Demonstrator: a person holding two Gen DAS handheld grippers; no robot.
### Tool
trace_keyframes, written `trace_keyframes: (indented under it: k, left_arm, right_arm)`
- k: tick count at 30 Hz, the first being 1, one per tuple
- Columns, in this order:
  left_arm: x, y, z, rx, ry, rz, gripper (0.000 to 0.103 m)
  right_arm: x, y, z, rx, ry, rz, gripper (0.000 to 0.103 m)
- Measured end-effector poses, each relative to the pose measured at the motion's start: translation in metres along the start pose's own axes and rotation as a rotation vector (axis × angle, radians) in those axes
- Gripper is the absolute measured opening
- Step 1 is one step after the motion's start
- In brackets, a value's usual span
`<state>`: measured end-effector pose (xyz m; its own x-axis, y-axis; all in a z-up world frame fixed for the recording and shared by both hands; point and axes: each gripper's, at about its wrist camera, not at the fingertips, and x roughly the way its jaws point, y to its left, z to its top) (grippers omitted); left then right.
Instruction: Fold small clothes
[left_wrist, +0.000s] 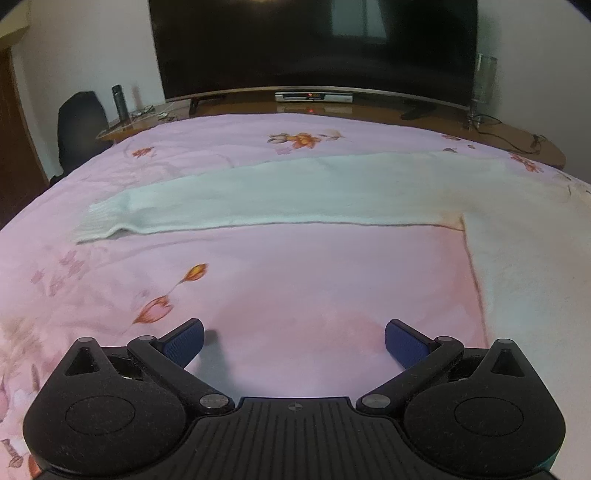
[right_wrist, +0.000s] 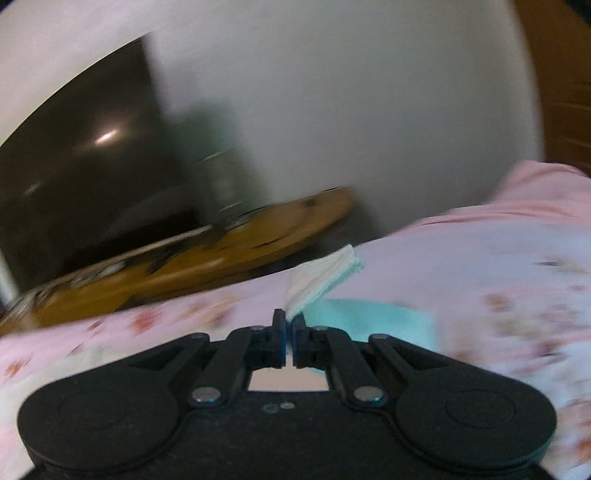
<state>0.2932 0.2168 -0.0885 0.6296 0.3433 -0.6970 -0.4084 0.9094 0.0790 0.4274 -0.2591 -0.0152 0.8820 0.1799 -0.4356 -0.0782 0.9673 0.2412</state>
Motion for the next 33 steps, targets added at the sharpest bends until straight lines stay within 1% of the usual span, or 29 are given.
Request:
trace_keyframes:
  k: [3,6,7,8,9,10,11,12,14,15,16,17,18,19,22,25,26,27,29,30,31,32,33]
  left_arm:
    - [-0.003,0.009,-0.004,-0.01,0.002,0.014,0.103]
    - [-0.006,0.011,-0.005,-0.006,0.003,0.011,0.103]
    - [-0.008,0.01,-0.004,-0.001,-0.002,0.001,0.103]
    - [-0.01,0.007,-0.002,0.005,-0.014,-0.01,0.103]
    - [-0.012,0.004,0.0,0.01,-0.028,-0.02,0.103]
    - [-0.015,-0.002,0.004,0.015,-0.048,-0.041,0.103]
    - [-0.017,-0.009,0.008,0.011,-0.06,-0.069,0.103]
    - [-0.017,-0.016,0.013,0.003,-0.064,-0.111,0.103]
    - [-0.017,-0.04,0.025,-0.008,-0.068,-0.207,0.102]
    - [-0.017,-0.054,0.03,-0.006,-0.072,-0.252,0.086]
    - [-0.016,-0.074,0.037,0.004,-0.066,-0.302,0.064]
    - [-0.011,-0.091,0.042,0.005,-0.047,-0.346,0.06]
    - [-0.006,-0.108,0.047,-0.008,-0.023,-0.406,0.06]
    - [0.0,-0.126,0.052,-0.033,0.001,-0.472,0.06]
    - [0.015,-0.177,0.06,-0.074,0.083,-0.613,0.06]
    - [0.039,-0.211,0.06,-0.131,0.175,-0.658,0.059]
    - [0.047,-0.217,0.06,-0.162,0.19,-0.662,0.059]
    - [0.05,-0.222,0.061,-0.183,0.18,-0.666,0.059]
    - [0.058,-0.229,0.066,-0.237,0.201,-0.684,0.059]
    - [0.063,-0.232,0.068,-0.266,0.21,-0.692,0.052]
    - [0.068,-0.235,0.07,-0.261,0.223,-0.688,0.016]
    - [0.073,-0.241,0.07,-0.241,0.243,-0.679,0.002]
    - [0.077,-0.243,0.069,-0.234,0.253,-0.684,0.003]
  right_arm:
    - [0.025,0.058,-0.024,-0.066,0.075,0.091,0.004]
    - [0.047,0.102,-0.055,-0.149,0.174,0.171,0.005]
    - [0.052,0.117,-0.069,-0.2,0.214,0.206,0.015]
    - [0.056,0.13,-0.08,-0.254,0.251,0.237,0.03]
    - [0.051,0.14,-0.091,-0.312,0.249,0.26,0.034]
    - [0.038,0.146,-0.095,-0.359,0.21,0.276,0.035]
    - [0.024,0.147,-0.094,-0.364,0.182,0.297,0.032]
    - [0.013,0.143,-0.092,-0.352,0.163,0.3,0.032]
    - [-0.007,0.129,-0.088,-0.332,0.124,0.269,0.032]
    - [-0.019,0.118,-0.086,-0.313,0.113,0.254,0.032]
    - [-0.026,0.11,-0.084,-0.292,0.111,0.239,0.032]
    - [-0.033,0.096,-0.082,-0.268,0.112,0.22,0.033]
    - [-0.042,0.084,-0.08,-0.245,0.11,0.195,0.033]
    - [-0.04,0.076,-0.075,-0.23,0.107,0.176,0.033]
    - [-0.053,0.047,-0.072,-0.168,0.102,0.117,0.033]
    - [-0.058,0.024,-0.074,-0.111,0.094,0.068,0.035]
    - [-0.059,0.019,-0.075,-0.098,0.1,0.051,0.035]
    - [-0.061,0.014,-0.075,-0.091,0.101,0.04,0.035]
    - [-0.063,0.006,-0.077,-0.082,0.101,0.023,0.035]
    - [-0.065,0.002,-0.077,-0.075,0.101,0.015,0.035]
    - [-0.064,-0.001,-0.077,-0.068,0.101,0.009,0.035]
    - [-0.066,-0.005,-0.078,-0.058,0.1,0.005,0.035]
    - [-0.065,-0.008,-0.078,-0.045,0.1,0.001,0.035]
